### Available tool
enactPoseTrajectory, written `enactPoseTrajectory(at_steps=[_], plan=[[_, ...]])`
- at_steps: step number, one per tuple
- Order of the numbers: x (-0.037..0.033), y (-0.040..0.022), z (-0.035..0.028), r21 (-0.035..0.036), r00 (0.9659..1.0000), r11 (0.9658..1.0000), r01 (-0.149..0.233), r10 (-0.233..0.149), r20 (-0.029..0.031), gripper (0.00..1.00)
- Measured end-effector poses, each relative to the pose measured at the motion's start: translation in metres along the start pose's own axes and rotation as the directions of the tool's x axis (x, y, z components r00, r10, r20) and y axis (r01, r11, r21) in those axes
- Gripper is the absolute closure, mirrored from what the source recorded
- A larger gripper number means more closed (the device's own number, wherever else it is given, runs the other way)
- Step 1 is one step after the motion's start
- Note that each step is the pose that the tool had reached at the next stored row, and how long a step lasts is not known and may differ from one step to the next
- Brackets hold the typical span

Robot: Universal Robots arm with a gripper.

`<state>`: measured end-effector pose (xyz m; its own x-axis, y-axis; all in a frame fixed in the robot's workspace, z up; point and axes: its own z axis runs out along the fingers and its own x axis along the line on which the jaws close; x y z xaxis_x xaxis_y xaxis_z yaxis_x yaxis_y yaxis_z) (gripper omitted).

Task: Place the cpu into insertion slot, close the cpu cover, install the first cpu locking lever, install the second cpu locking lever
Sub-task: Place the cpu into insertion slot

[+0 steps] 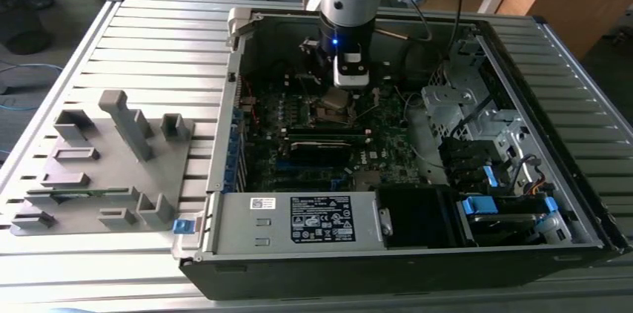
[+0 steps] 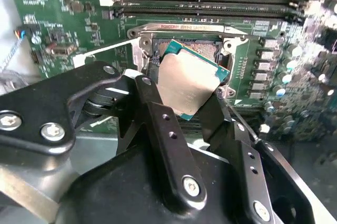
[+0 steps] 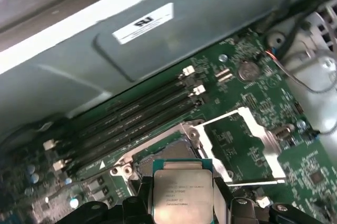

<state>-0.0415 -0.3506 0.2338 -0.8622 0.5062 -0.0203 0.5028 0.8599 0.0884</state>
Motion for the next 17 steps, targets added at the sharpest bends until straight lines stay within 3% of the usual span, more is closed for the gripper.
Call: enactPoseTrajectory(at_steps=[5, 8, 11, 17], plan=[[0.0, 0.0, 0.0002, 0.0015, 0.9958, 0.9958, -0.091, 0.091, 0.0082, 0.46], [0.0, -0.0001, 0.0005, 0.0021, 0.9894, 0.9895, -0.144, 0.144, 0.0131, 0.46], [0.0, -0.0001, 0.0008, 0.0024, 0.9807, 0.9809, -0.195, 0.195, 0.0177, 0.46], [0.0, -0.0001, 0.0008, 0.0024, 0.9798, 0.9799, -0.199, 0.199, 0.0181, 0.46]])
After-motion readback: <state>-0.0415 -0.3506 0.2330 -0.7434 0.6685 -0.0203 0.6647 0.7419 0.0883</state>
